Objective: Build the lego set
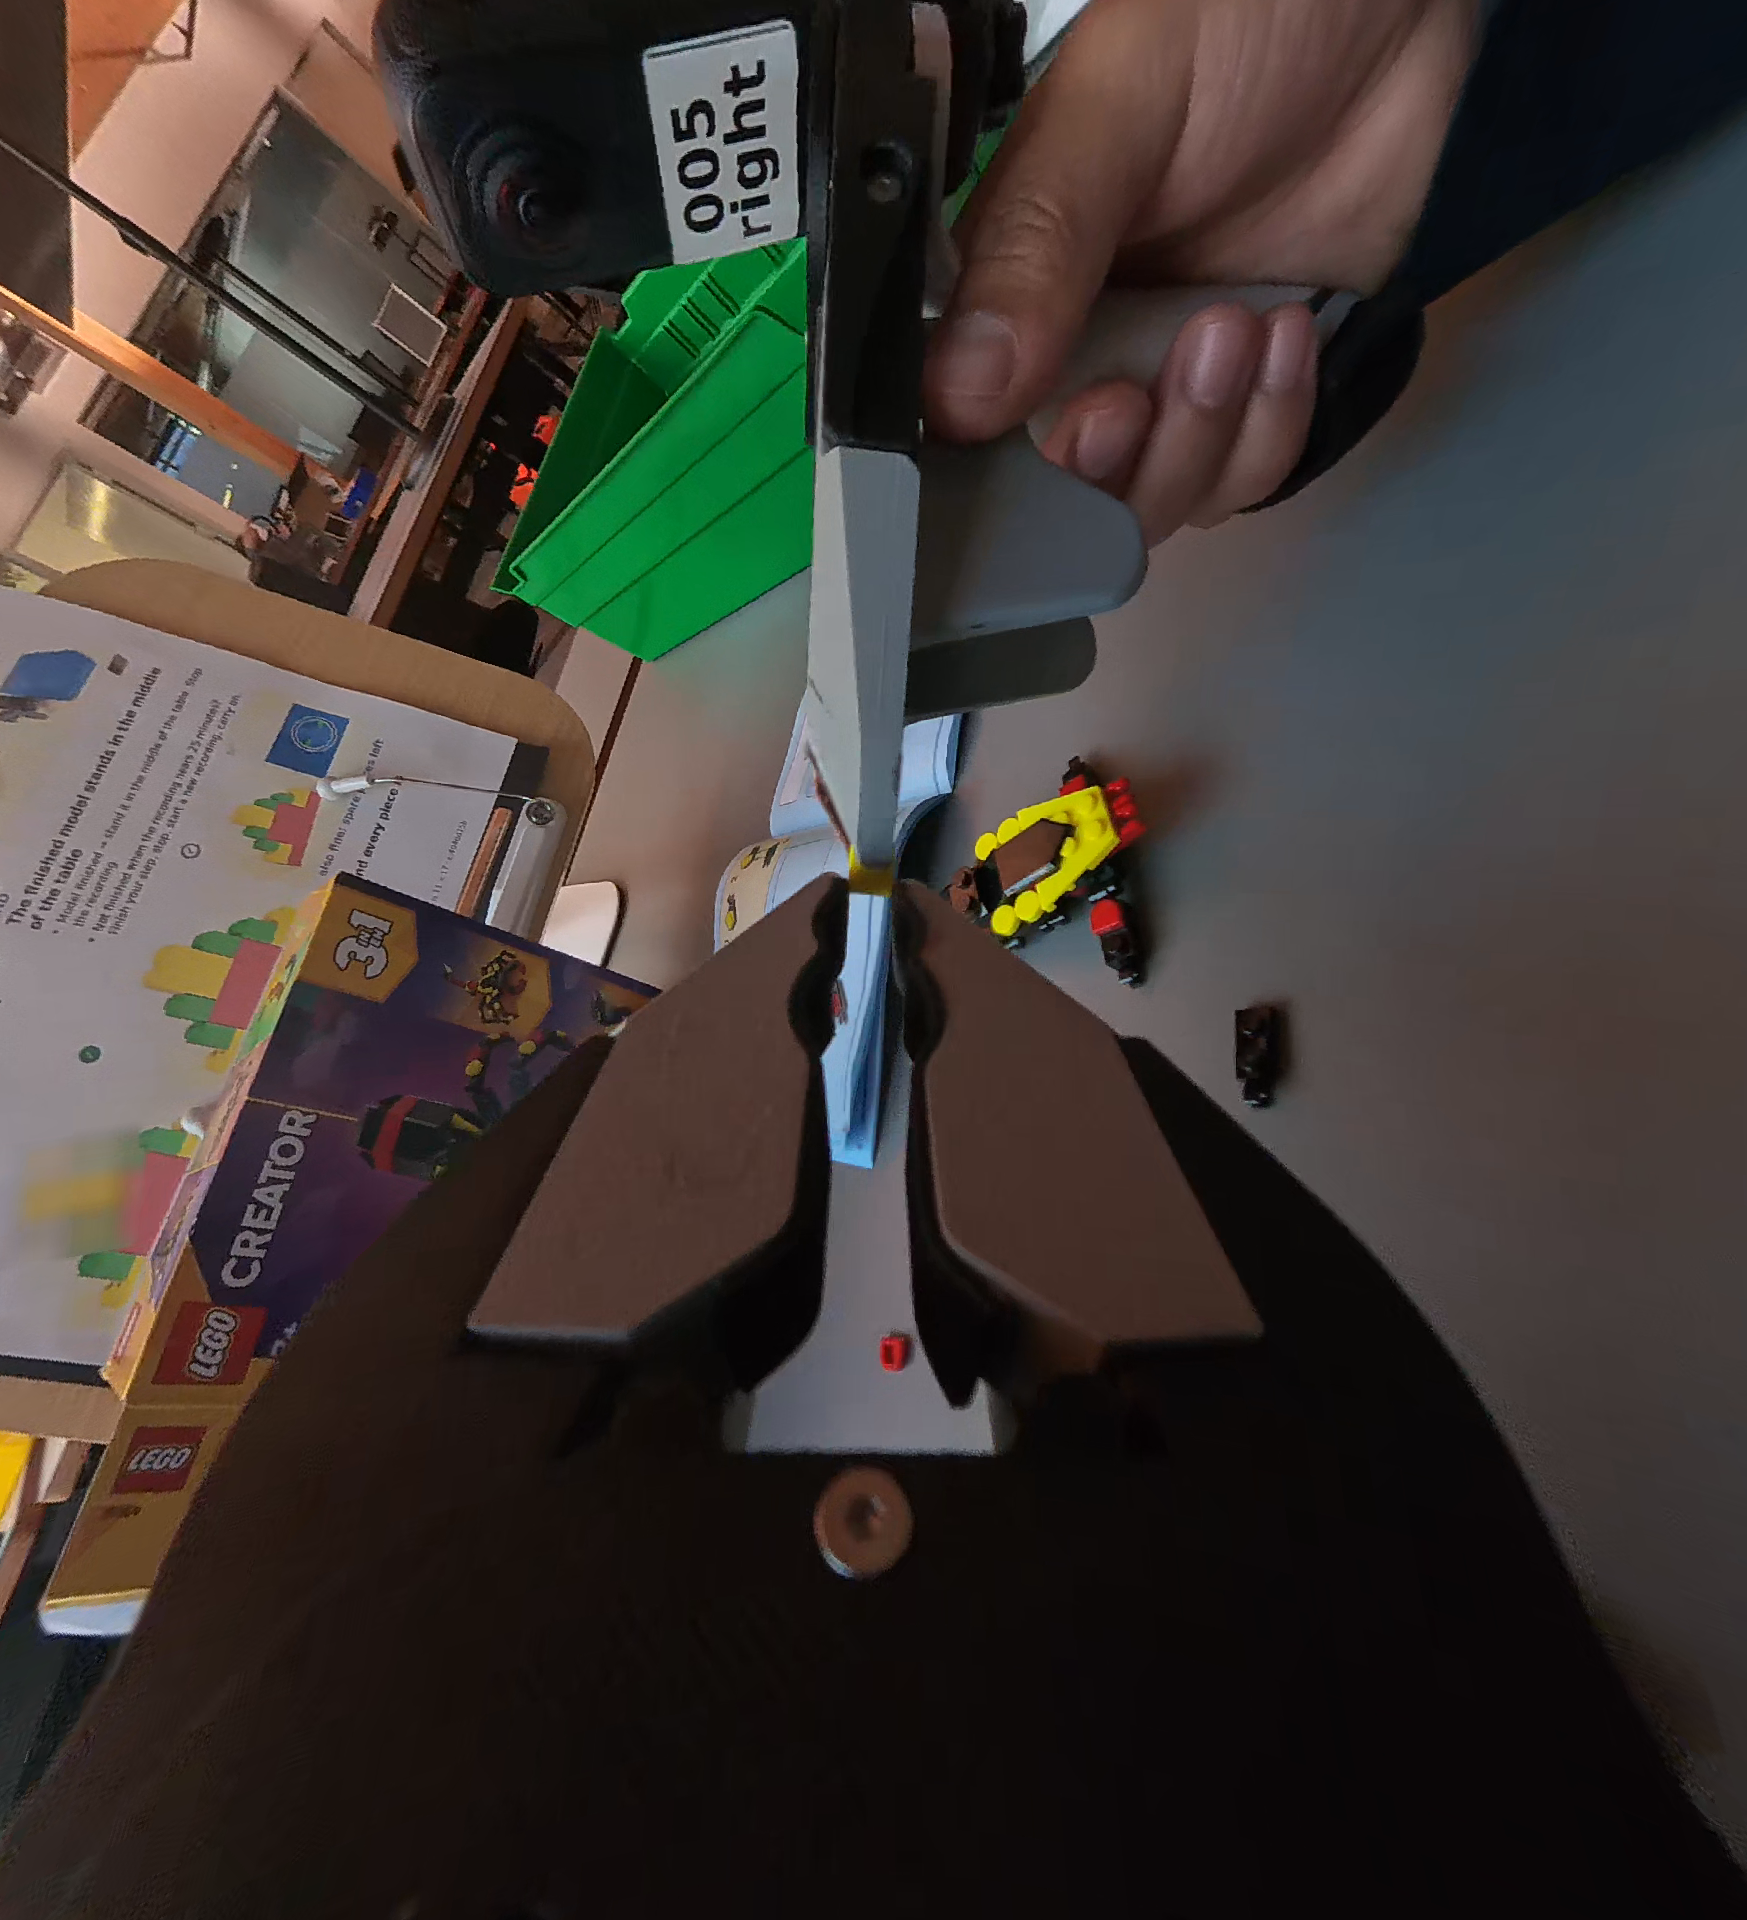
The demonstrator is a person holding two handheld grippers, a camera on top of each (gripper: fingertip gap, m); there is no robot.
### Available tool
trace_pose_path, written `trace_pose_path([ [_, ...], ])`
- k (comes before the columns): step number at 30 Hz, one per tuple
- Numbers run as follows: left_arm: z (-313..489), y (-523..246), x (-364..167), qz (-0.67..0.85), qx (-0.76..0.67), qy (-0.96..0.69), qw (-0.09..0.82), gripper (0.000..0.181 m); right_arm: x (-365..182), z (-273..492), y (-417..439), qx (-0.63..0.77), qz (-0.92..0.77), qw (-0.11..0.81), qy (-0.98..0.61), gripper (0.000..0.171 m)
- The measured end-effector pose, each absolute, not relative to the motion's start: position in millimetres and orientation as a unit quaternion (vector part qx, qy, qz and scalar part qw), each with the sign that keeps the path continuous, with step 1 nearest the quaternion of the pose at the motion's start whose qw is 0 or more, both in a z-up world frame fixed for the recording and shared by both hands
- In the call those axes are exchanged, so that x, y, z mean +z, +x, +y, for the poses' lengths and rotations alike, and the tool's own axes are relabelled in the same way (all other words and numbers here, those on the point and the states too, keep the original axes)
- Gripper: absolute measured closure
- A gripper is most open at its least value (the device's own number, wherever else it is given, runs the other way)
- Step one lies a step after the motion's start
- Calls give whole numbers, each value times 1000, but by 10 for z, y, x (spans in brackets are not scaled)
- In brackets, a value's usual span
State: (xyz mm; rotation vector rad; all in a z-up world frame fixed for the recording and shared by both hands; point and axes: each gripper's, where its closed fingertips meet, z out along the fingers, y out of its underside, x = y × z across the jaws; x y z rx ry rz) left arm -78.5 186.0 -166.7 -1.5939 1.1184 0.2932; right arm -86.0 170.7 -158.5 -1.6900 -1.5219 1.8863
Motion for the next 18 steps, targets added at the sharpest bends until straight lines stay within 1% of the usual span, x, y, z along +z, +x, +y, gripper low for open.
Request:
trace_pose_path([
  [1, 1863, -786, -1675, 475, 127, -673, 552, 176, -1592, 1709, -861, 633, -515, 94, -570, 169],
  [4, 1870, -793, -1706, 469, 110, -687, 545, 175, -1625, 1724, -862, 624, -523, 102, -572, 169],
  [9, 1871, -810, -1751, 445, 43, -720, 530, 176, -1677, 1801, -866, 596, -546, 136, -572, 166],
  [14, 1833, -788, -1781, 405, -80, -758, 505, 176, -1692, 1863, -857, 560, -588, 193, -551, 164],
  [18, 1803, -787, -1814, 377, -157, -777, 479, 176, -1690, 1768, -844, 533, -635, 226, -512, 163],
])
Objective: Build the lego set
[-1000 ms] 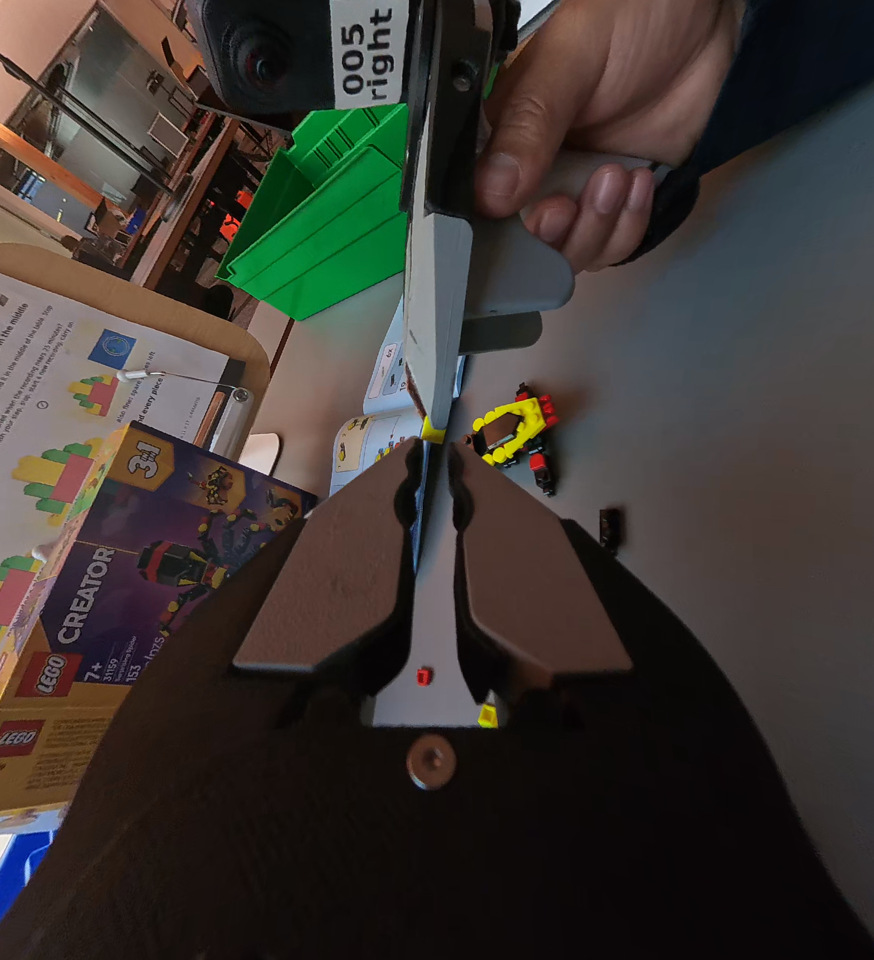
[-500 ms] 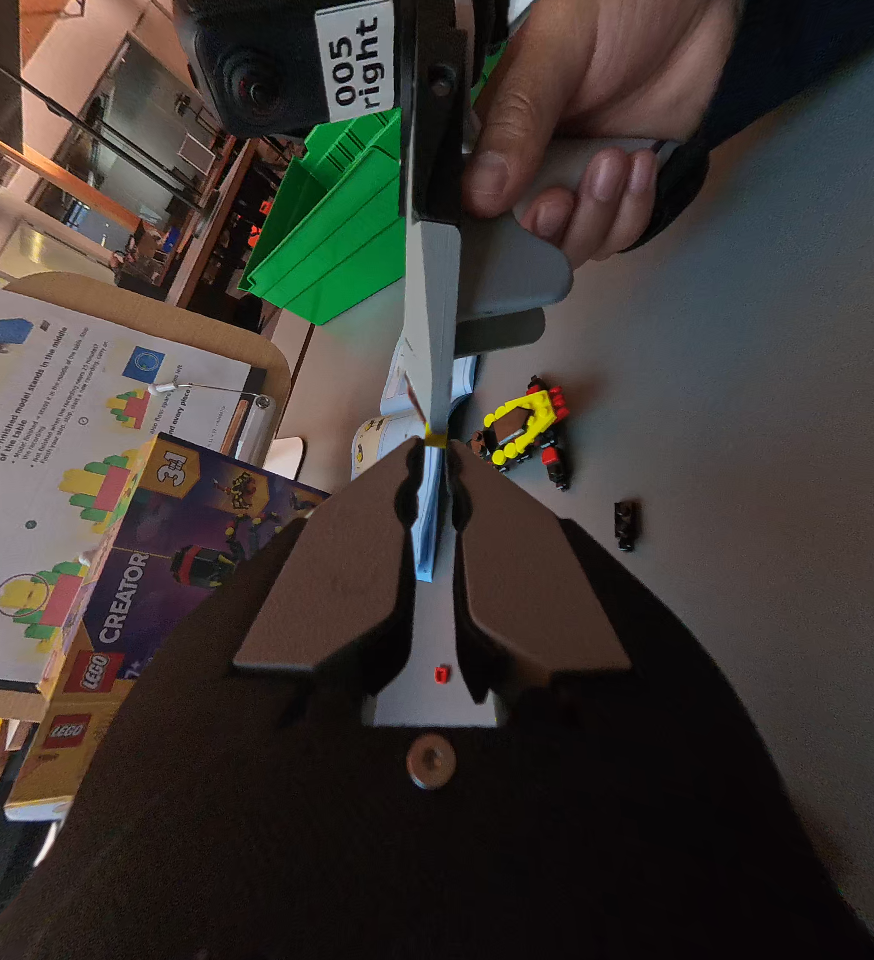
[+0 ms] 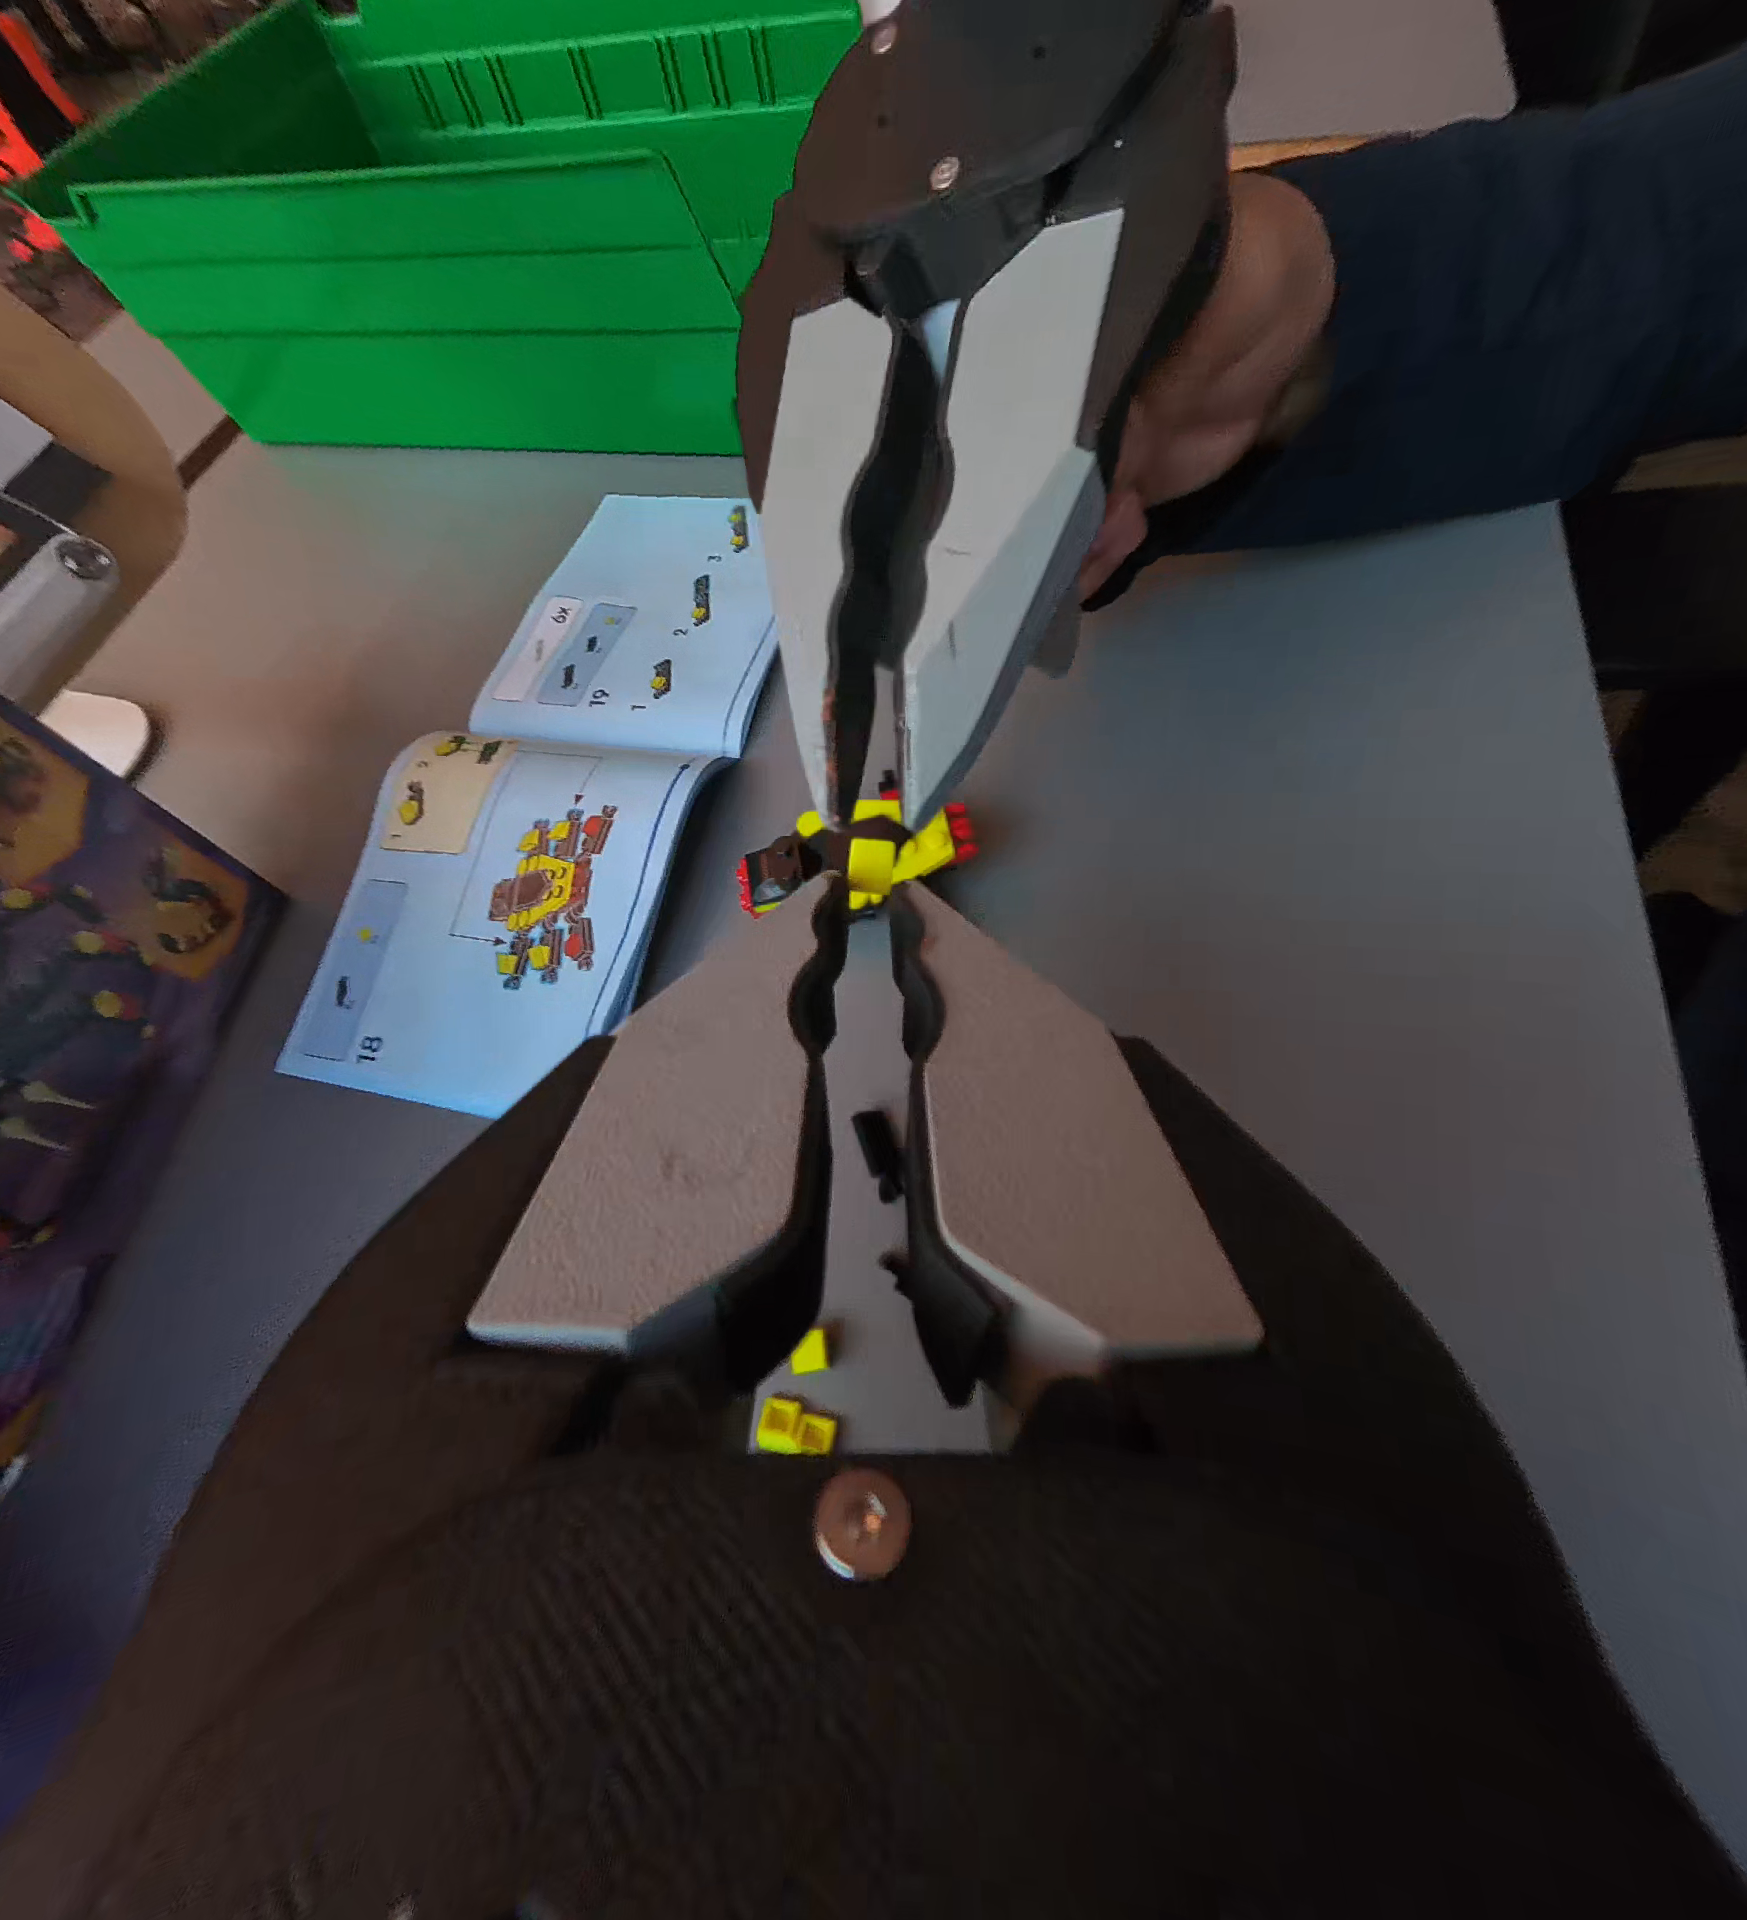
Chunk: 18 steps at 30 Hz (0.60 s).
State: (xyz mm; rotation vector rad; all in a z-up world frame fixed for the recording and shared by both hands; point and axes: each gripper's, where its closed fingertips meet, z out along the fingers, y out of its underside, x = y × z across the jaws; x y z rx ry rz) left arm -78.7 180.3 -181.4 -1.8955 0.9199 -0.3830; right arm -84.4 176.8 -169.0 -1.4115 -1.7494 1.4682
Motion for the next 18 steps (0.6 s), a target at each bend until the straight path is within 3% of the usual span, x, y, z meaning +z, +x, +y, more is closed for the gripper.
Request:
trace_pose_path([
  [6, 1764, -743, -1835, 374, -194, -778, 466, 176, -1724, 1715, -845, 498, -671, 263, -483, 162],
  [18, 1726, -685, -1823, 368, -225, -775, 461, 177, -1707, 1653, -828, 511, -676, 255, -467, 165],
])
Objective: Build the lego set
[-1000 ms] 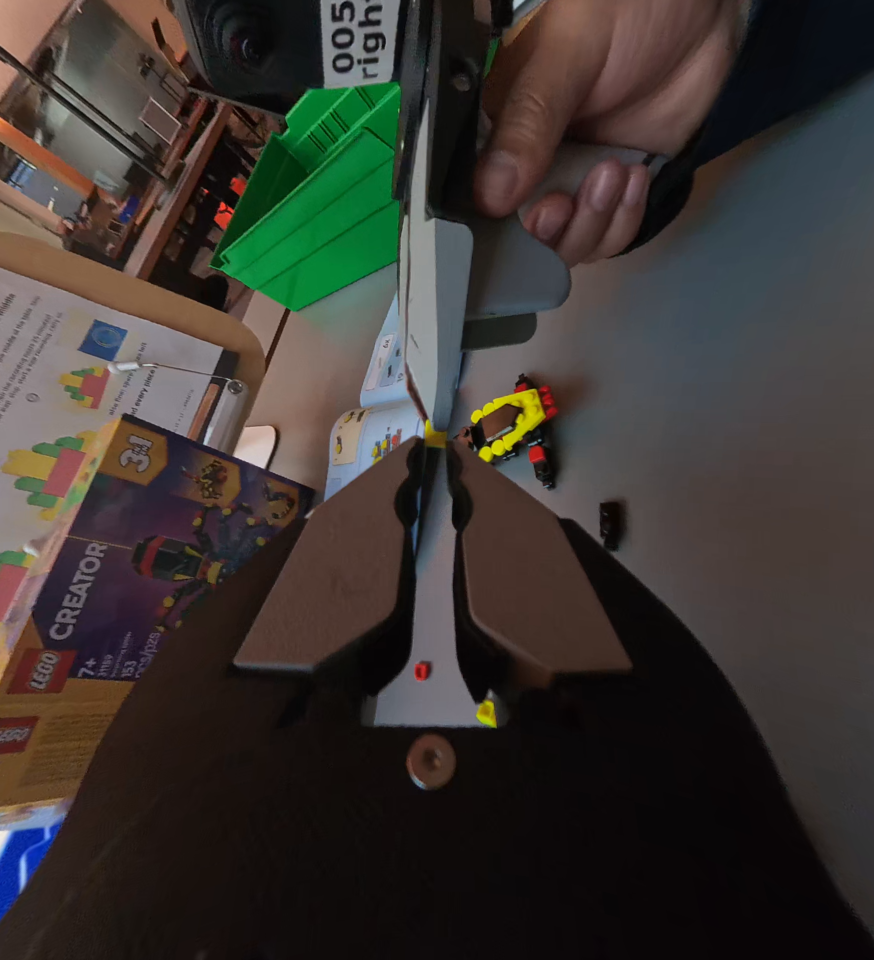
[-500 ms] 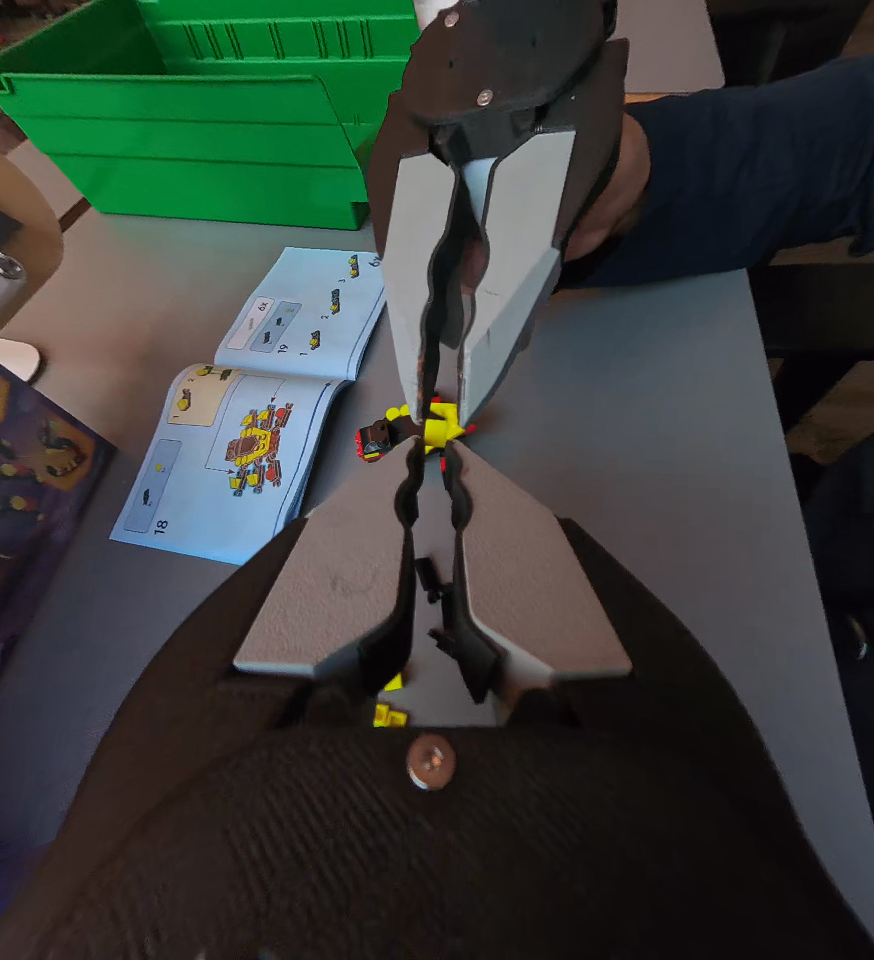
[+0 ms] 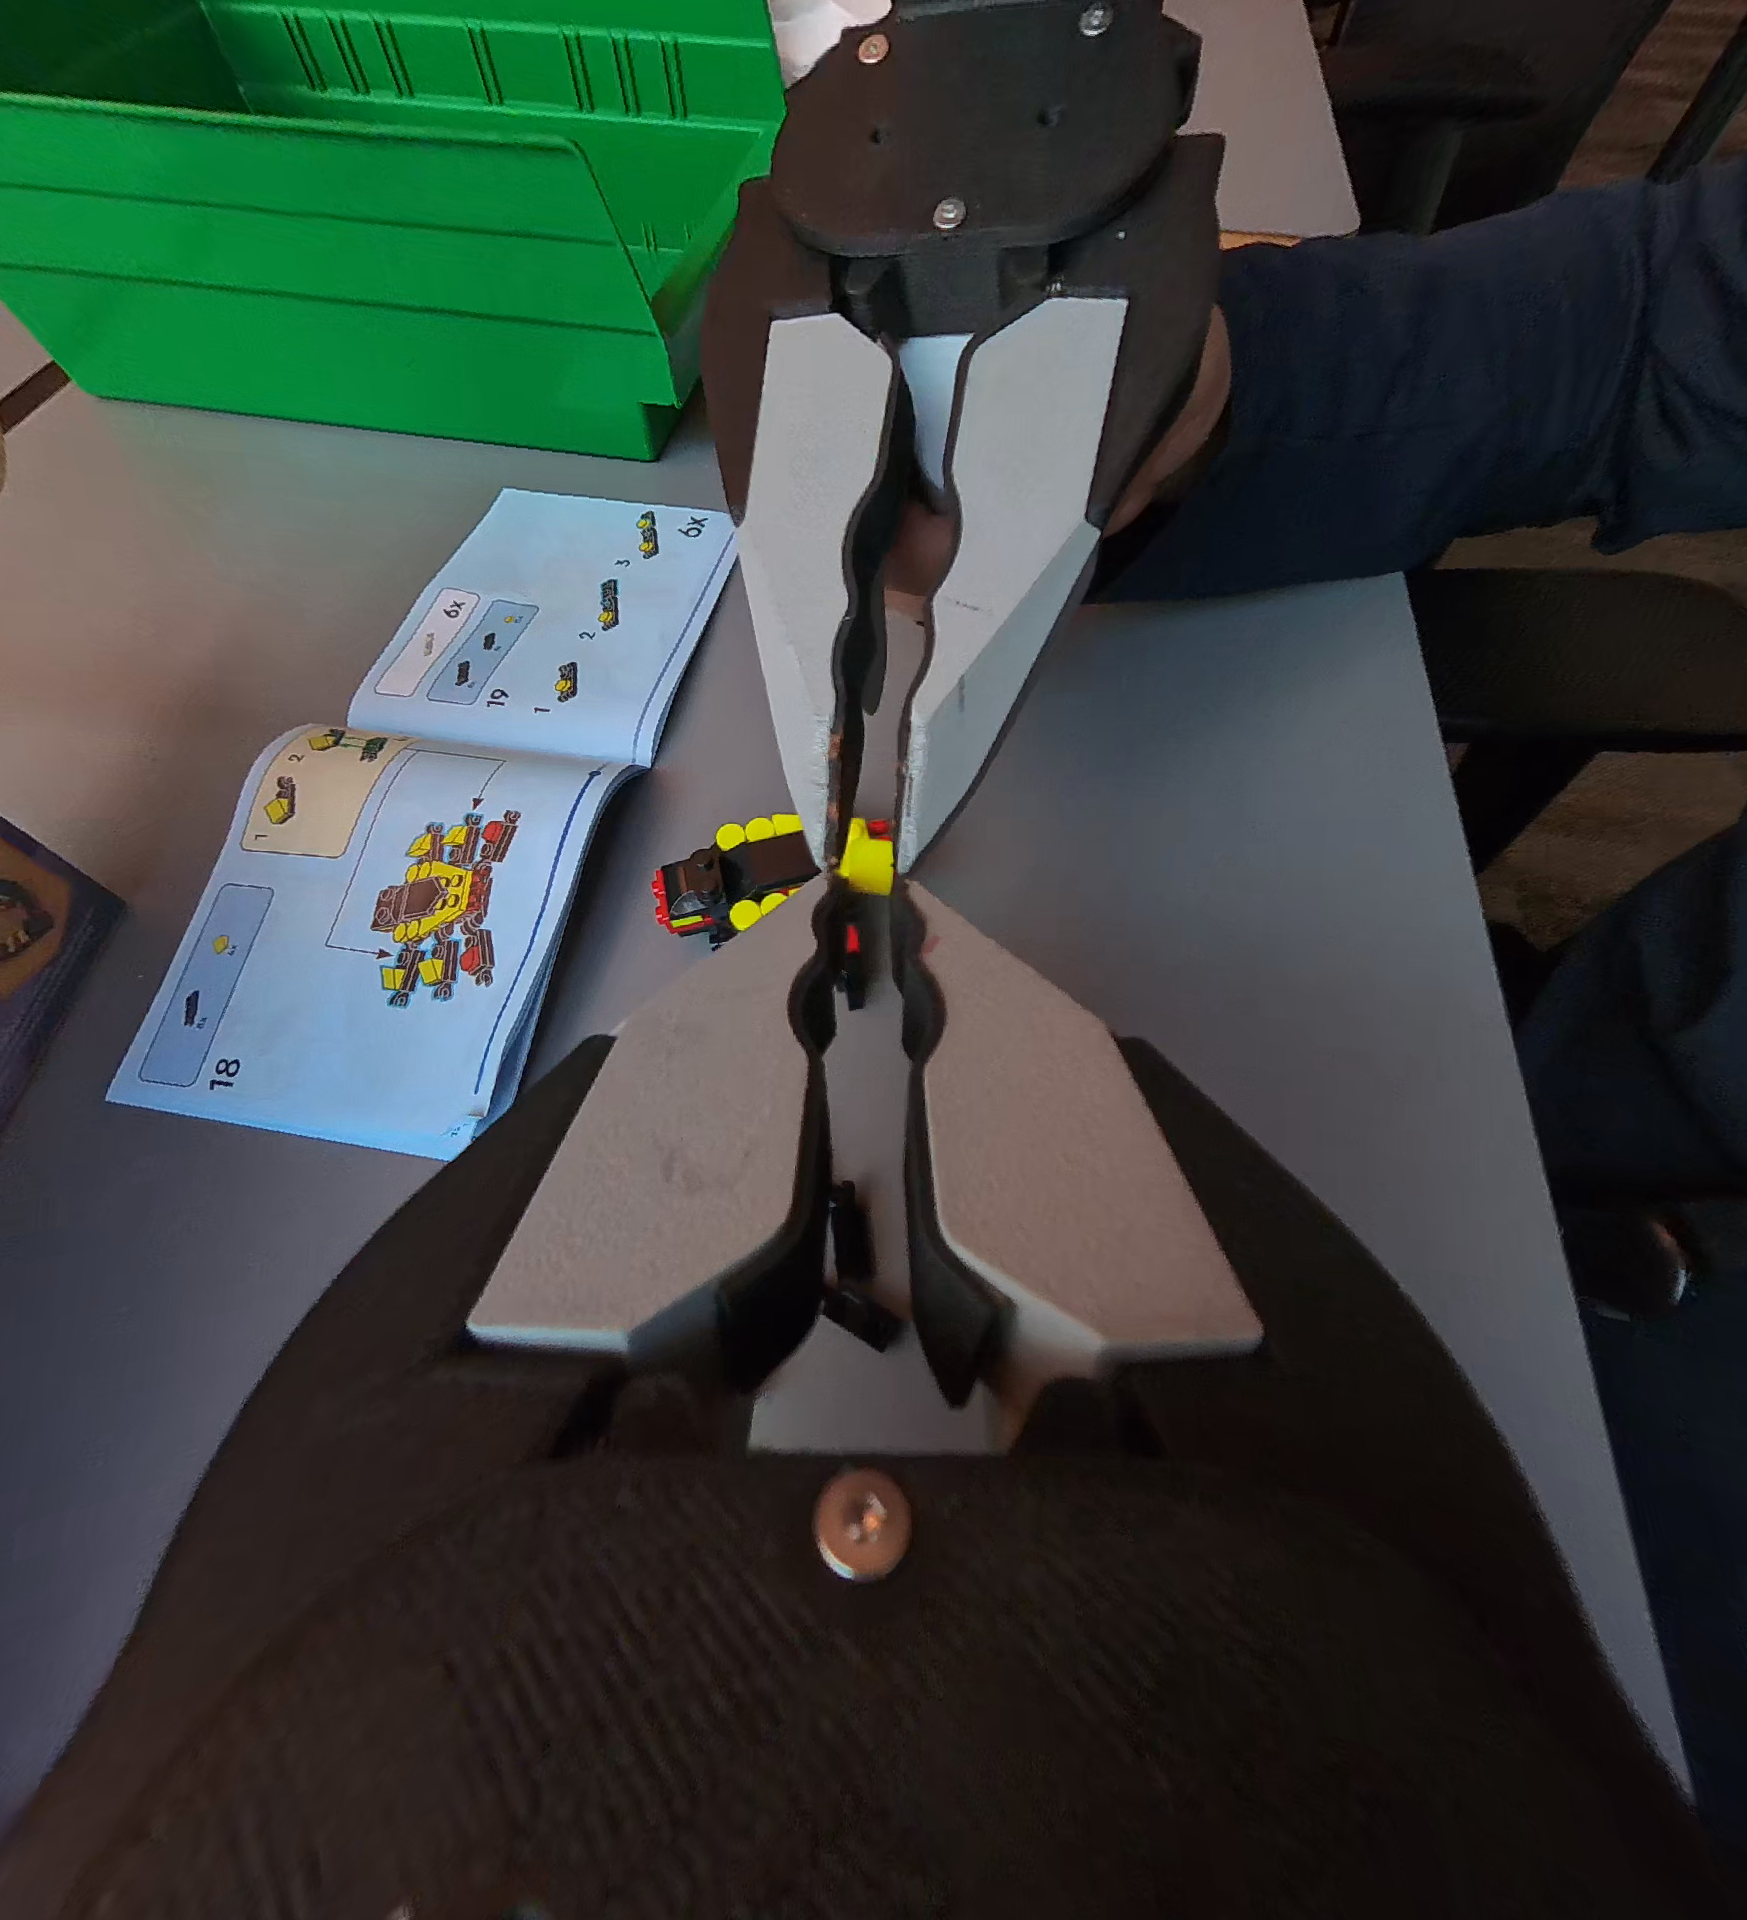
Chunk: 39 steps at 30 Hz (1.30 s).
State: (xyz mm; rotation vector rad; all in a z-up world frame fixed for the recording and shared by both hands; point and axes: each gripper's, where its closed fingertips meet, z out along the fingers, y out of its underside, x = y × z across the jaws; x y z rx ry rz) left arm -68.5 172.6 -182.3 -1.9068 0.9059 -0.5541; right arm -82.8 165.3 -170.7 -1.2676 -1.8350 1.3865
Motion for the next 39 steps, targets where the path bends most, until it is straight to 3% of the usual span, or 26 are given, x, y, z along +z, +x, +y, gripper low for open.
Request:
trace_pose_path([
  [12, 1743, -696, -1848, 372, -207, -776, 466, 176, -1708, 1617, -824, 486, -691, 280, -455, 170],
  [39, 1794, -844, -2046, 351, -181, -811, 433, 176, -1862, 1777, -798, 425, -707, 345, -449, 162],
])
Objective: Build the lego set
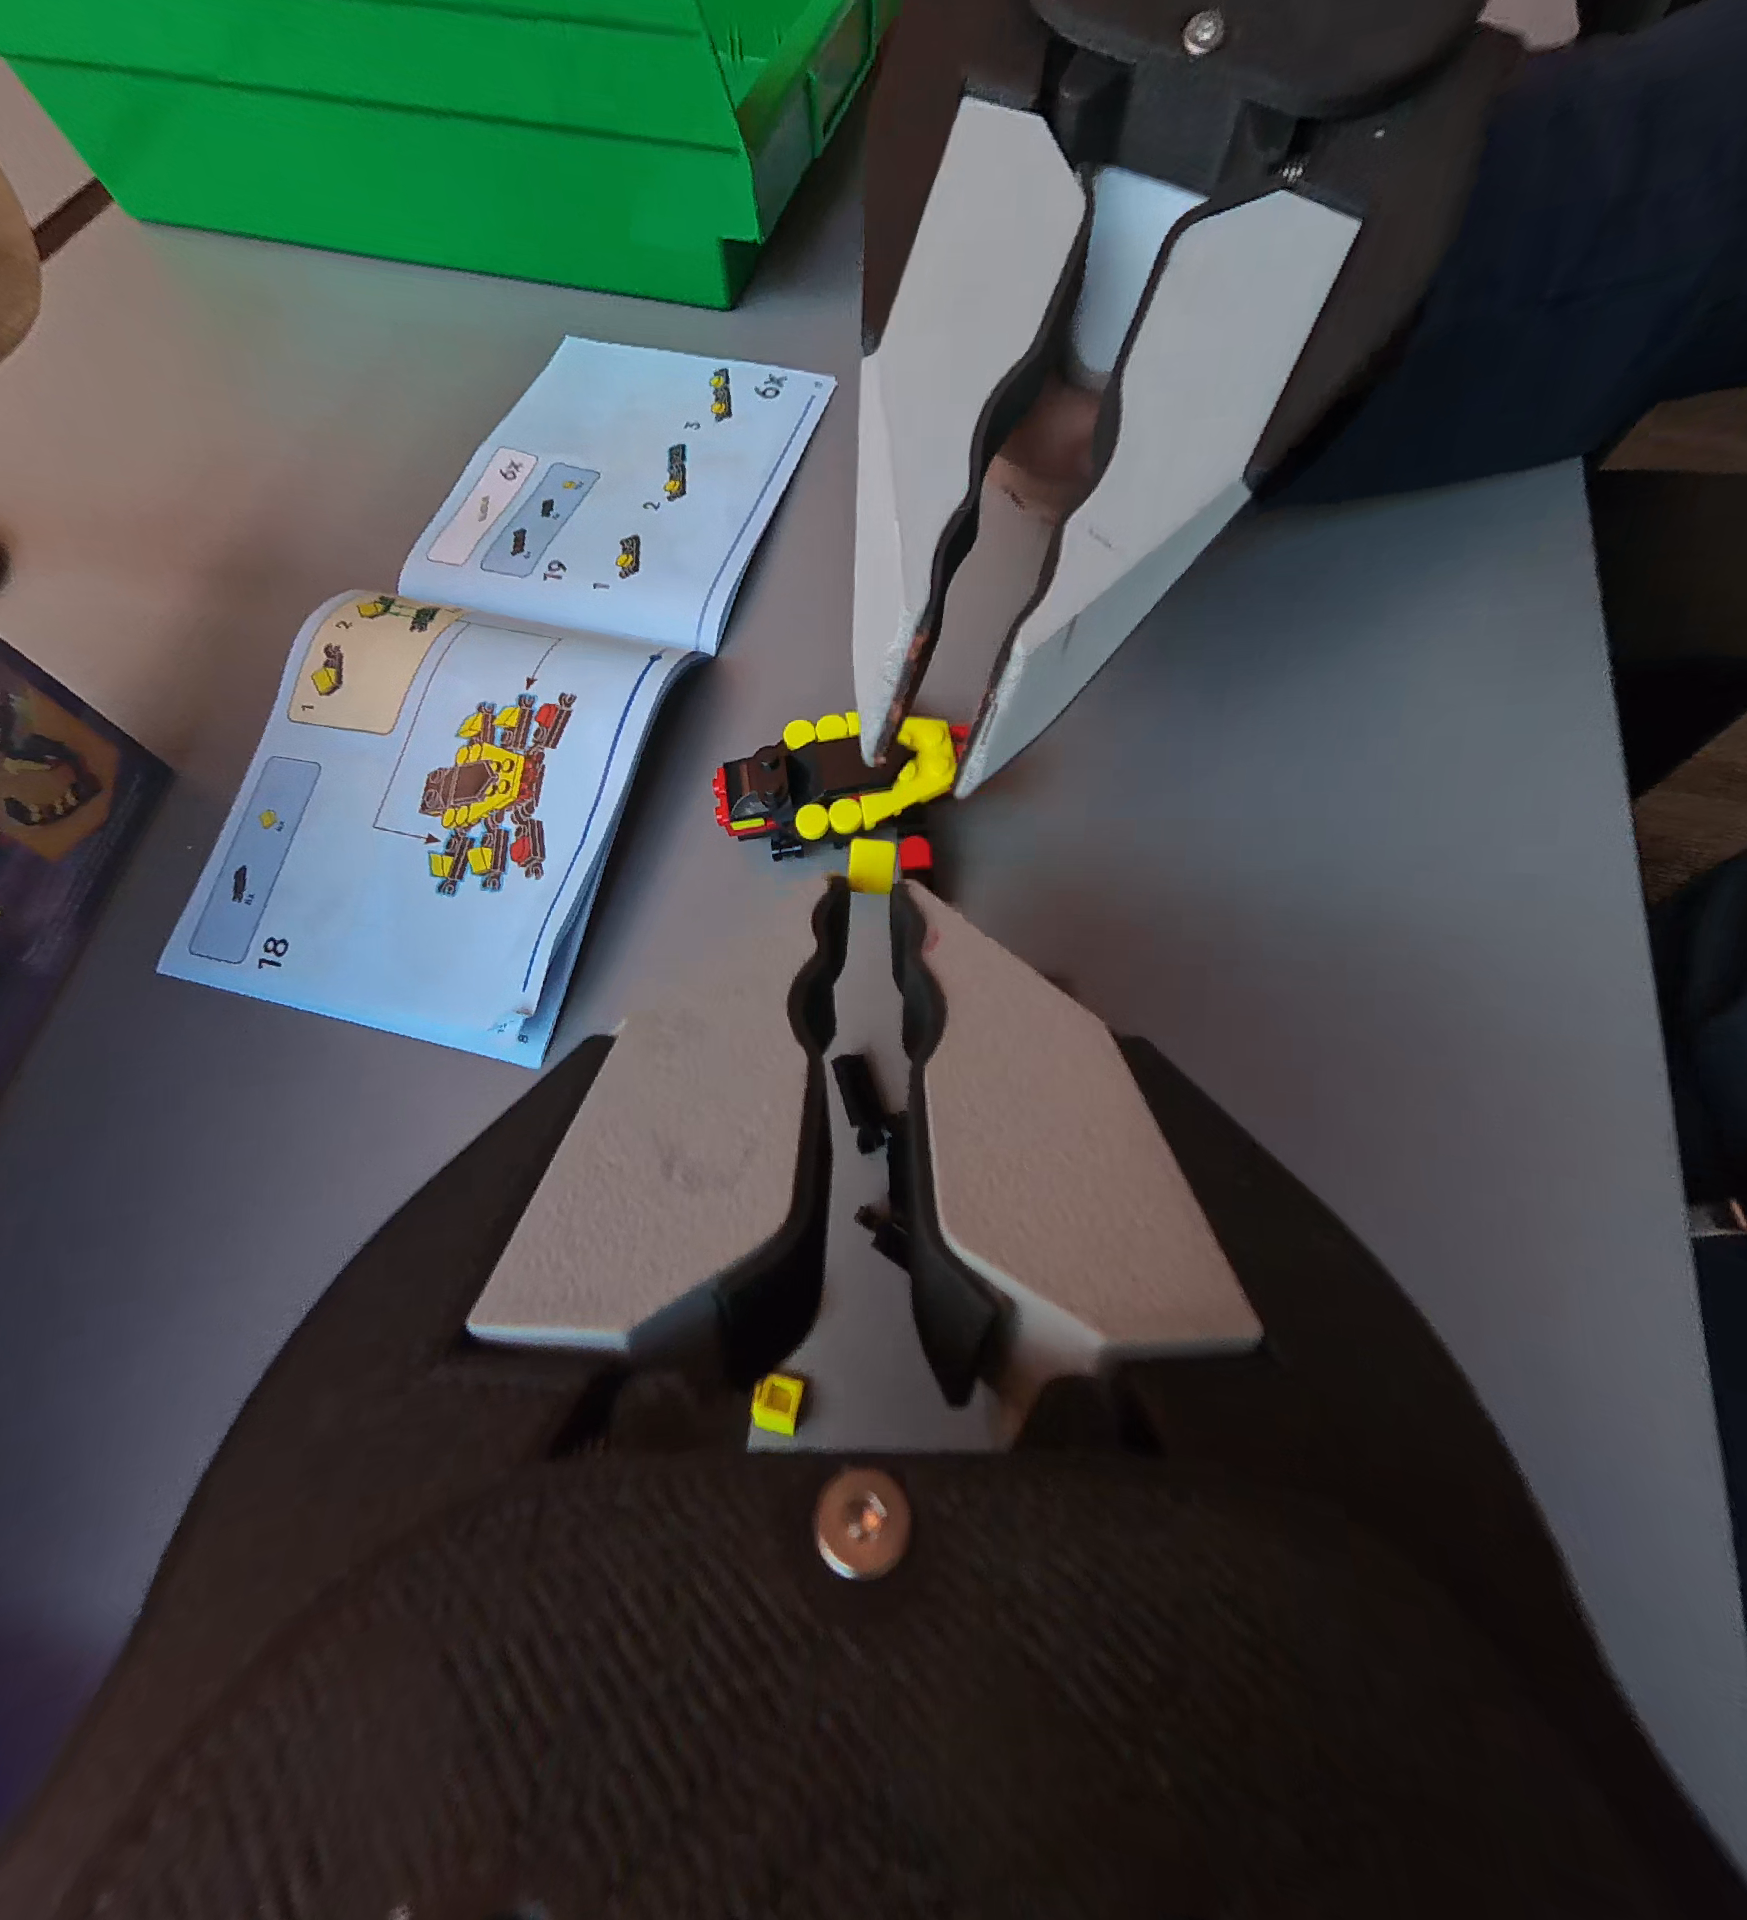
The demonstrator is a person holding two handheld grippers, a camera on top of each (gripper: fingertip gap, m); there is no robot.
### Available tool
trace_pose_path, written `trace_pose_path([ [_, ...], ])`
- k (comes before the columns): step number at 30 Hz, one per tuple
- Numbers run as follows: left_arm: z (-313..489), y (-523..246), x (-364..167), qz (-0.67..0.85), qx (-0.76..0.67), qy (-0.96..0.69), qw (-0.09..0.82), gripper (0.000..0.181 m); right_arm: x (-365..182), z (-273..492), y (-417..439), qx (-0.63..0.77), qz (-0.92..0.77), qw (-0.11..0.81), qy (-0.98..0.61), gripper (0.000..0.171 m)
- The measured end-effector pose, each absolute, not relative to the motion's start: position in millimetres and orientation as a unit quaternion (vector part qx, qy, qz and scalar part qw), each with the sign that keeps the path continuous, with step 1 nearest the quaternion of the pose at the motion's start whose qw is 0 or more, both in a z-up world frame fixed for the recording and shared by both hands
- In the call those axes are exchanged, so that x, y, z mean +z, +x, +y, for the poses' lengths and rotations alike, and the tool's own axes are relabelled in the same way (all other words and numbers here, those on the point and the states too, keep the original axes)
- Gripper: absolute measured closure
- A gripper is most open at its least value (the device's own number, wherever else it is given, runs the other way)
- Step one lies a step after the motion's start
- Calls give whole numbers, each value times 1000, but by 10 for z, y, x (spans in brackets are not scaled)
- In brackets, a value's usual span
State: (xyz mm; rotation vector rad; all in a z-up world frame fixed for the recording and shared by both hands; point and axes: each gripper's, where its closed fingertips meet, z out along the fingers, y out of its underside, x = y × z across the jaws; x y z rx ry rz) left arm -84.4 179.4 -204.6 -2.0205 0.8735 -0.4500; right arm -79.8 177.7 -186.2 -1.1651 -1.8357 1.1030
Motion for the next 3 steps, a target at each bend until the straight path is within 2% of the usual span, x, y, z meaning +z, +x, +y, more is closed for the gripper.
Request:
trace_pose_path([
  [3, 1821, -941, -2179, 353, -145, -829, 410, 176, -1932, 1794, -805, 403, -718, 353, -444, 162],
])
